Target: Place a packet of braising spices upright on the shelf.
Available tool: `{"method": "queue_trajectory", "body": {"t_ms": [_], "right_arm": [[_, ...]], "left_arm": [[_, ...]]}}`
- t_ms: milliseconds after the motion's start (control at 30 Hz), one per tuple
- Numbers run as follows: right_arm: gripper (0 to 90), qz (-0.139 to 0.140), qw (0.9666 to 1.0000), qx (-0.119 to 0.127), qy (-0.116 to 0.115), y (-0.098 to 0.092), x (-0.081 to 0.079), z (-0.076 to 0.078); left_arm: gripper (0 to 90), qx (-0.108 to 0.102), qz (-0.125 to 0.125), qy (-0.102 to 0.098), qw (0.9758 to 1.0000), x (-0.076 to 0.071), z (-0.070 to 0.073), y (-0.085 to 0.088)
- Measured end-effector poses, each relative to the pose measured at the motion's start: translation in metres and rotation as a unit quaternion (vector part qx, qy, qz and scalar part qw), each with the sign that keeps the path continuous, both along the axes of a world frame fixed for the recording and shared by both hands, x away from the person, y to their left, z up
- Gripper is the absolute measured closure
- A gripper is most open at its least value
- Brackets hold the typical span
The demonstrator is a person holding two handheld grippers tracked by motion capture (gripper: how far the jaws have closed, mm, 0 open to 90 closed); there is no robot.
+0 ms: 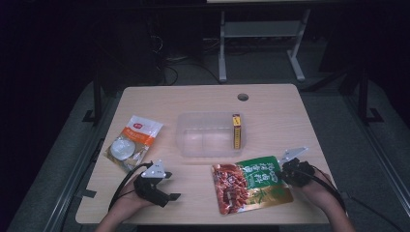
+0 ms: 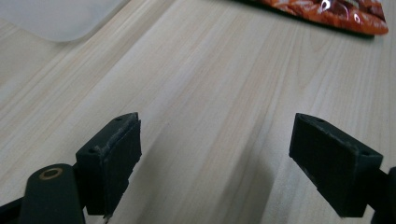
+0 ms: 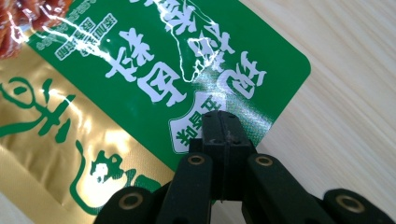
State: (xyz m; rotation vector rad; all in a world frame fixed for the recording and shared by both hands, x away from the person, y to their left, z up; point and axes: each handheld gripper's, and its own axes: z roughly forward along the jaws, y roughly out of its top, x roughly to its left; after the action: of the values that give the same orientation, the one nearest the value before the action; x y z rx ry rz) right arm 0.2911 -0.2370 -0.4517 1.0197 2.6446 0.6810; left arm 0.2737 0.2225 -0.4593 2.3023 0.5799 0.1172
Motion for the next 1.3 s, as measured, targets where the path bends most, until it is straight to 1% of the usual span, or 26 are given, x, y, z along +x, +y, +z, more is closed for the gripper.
{"method": "queue_trajectory", "body": {"t_ms": [200,367,500,600,667,700,767,800,867,967,1033,1067,1100,1133,1200,1300], "right_arm": [[90.0,0.020,0.9997,0.009,0.009,0.014,0.000,0.000],[90.0,0.038,0.9991,0.018,0.012,0.028,0.000,0.000],[90.0,0.048,0.9986,0.017,0.011,0.039,0.001,0.000],[90.0,0.056,0.9984,0.012,0.007,0.049,0.002,0.000],[90.0,0.059,0.9982,0.011,0.006,0.055,0.002,0.000],[90.0,0.062,0.9980,0.011,0.004,0.062,0.003,0.000],[90.0,0.064,0.9979,0.009,0.002,0.066,0.004,0.000],[90.0,0.074,0.9973,0.003,-0.004,0.072,0.005,0.000],[90.0,0.084,0.9964,0.003,-0.012,0.079,0.007,-0.001],[90.0,0.090,0.9958,0.006,-0.015,0.087,0.010,-0.001],[90.0,0.097,0.9950,0.007,-0.021,0.091,0.012,-0.002],[90.0,0.092,0.9955,0.008,-0.017,0.094,0.013,-0.001],[90.0,0.093,0.9955,0.009,-0.017,0.095,0.014,-0.002],[90.0,0.099,0.9948,0.009,-0.022,0.096,0.016,-0.002],[90.0,0.097,0.9950,0.011,-0.021,0.099,0.018,-0.002],[90.0,0.100,0.9946,0.010,-0.024,0.105,0.022,-0.002]], "left_arm": [[16.1,0.000,-0.004,-0.005,1.0000,-0.001,0.002,0.002],[16.1,-0.008,-0.001,-0.007,0.9999,-0.001,0.003,0.002],[16.2,-0.007,-0.003,-0.009,0.9999,-0.002,0.004,0.002],[16.1,-0.007,-0.002,-0.011,0.9999,-0.002,0.005,0.003],[16.1,-0.011,0.001,-0.012,0.9999,-0.002,0.006,0.003],[16.1,-0.010,-0.001,-0.013,0.9999,-0.002,0.006,0.003],[16.1,-0.011,-0.001,-0.014,0.9998,-0.002,0.006,0.003],[16.1,-0.010,-0.005,-0.014,0.9998,-0.003,0.006,0.001],[16.0,-0.011,-0.006,-0.013,0.9998,-0.003,0.006,0.000],[16.0,-0.011,-0.012,-0.014,0.9998,-0.003,0.006,-0.003],[16.0,-0.012,-0.011,-0.014,0.9998,-0.003,0.007,-0.003],[16.0,-0.013,-0.010,-0.015,0.9998,-0.003,0.007,-0.004],[16.0,-0.013,-0.010,-0.015,0.9998,-0.003,0.007,-0.004],[15.9,-0.015,-0.010,-0.014,0.9997,-0.004,0.007,-0.004],[16.0,-0.014,-0.010,-0.015,0.9997,-0.004,0.008,-0.004],[16.0,-0.011,-0.008,-0.015,0.9998,-0.004,0.007,-0.006]]}}
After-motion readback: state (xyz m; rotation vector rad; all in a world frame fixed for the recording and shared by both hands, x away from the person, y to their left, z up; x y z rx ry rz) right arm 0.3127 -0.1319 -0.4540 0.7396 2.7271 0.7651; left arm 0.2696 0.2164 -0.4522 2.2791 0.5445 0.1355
